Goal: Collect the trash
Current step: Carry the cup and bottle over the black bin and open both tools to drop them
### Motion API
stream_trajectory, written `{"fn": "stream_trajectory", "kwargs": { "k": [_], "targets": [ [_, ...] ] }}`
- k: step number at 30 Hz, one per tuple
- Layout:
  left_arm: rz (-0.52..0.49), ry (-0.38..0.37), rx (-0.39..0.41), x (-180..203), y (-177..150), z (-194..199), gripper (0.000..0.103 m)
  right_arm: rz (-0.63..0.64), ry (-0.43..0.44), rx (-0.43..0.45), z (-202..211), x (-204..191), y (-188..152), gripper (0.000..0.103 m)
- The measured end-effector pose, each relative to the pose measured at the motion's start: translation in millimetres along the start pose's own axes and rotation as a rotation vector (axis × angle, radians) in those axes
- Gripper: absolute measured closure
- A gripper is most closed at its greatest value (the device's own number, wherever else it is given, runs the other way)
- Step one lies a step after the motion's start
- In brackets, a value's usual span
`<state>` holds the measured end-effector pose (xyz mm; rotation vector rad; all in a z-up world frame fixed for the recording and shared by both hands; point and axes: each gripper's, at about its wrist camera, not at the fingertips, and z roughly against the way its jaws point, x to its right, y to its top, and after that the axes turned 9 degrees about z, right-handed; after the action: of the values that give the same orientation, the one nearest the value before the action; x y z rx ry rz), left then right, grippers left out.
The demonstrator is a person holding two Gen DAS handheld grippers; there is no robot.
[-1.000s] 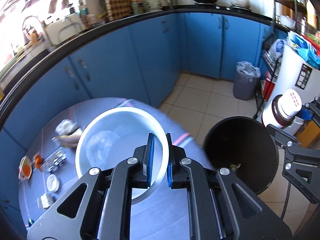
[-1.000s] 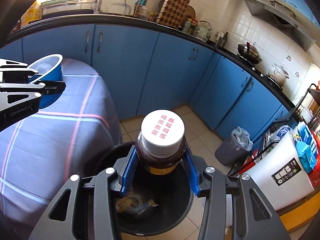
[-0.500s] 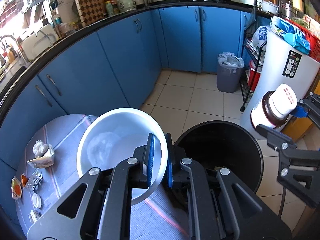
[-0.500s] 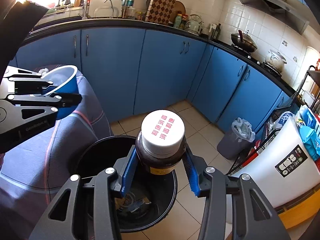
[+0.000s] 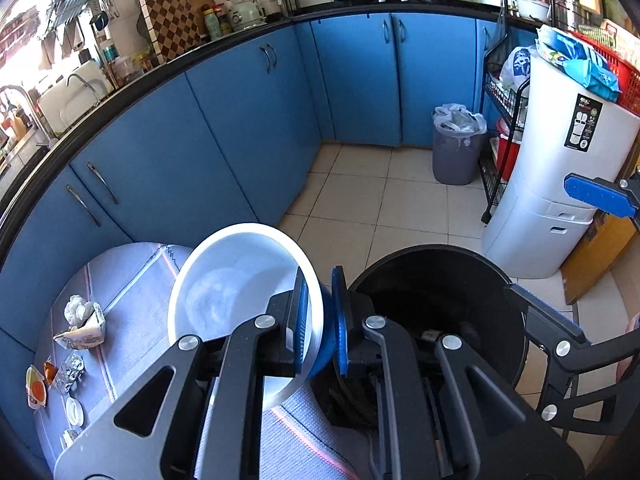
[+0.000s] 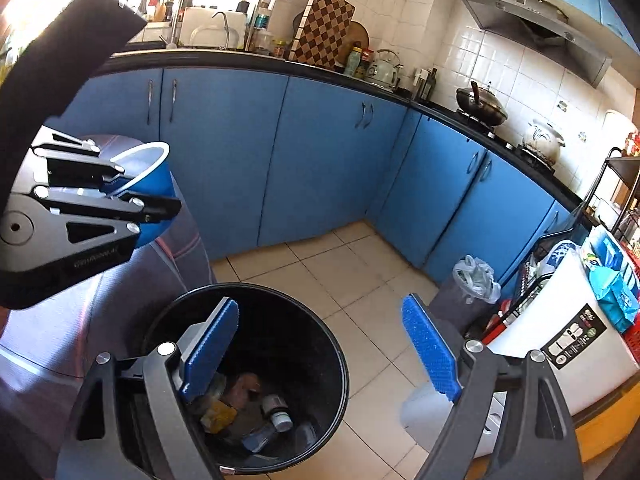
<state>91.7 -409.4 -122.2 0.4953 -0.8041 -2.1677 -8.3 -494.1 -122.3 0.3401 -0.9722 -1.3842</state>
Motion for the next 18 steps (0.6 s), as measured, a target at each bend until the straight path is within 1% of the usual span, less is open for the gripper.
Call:
{"fn": "stream_trajectory", "kwargs": {
  "k": [4, 8, 9, 10, 12, 13, 14, 15, 16, 18],
  "targets": [
    [0.003, -0.020, -0.007, 3.0, 1.1, 0.0, 0.089, -0.007, -0.011, -0.011, 1.3, 2.0, -3.0, 0.021],
    [0.021, -0.059, -0.049, 4.9, 4.4, -3.9, 0.089, -0.010, -0.014, -0.018, 1.1, 2.7, -6.3, 0.021],
    [0.027, -0.070, -0.061, 4.7, 5.2, -5.3, 0.088, -0.011, -0.014, -0.019, 1.1, 2.8, -7.2, 0.021],
    [0.032, -0.071, -0.066, 4.2, 5.6, -6.2, 0.084, -0.013, -0.014, -0.021, 1.0, 3.0, -7.5, 0.021],
    [0.041, -0.061, -0.058, 3.3, 5.9, -5.9, 0.060, -0.019, -0.012, -0.022, 0.6, 4.1, -8.8, 0.021],
    [0.049, -0.058, -0.039, 2.4, 6.1, -3.4, 0.018, -0.021, -0.012, -0.022, 0.6, 4.1, -8.9, 0.021],
    [0.068, -0.061, 0.021, -0.3, 6.4, 4.6, 0.005, -0.022, -0.011, -0.023, 0.4, 4.4, -9.6, 0.021],
    [0.070, -0.054, 0.060, -1.1, 6.2, 9.4, 0.004, -0.022, -0.010, -0.024, -0.1, 4.8, -10.2, 0.021],
    [0.049, -0.042, 0.089, 1.5, 6.3, 13.9, 0.004, -0.023, -0.010, -0.026, -0.7, 5.0, -11.2, 0.021],
    [0.016, -0.018, 0.102, 6.1, 7.0, 15.7, 0.003, -0.025, -0.007, -0.030, -2.4, 5.9, -12.4, 0.021]
  ]
}}
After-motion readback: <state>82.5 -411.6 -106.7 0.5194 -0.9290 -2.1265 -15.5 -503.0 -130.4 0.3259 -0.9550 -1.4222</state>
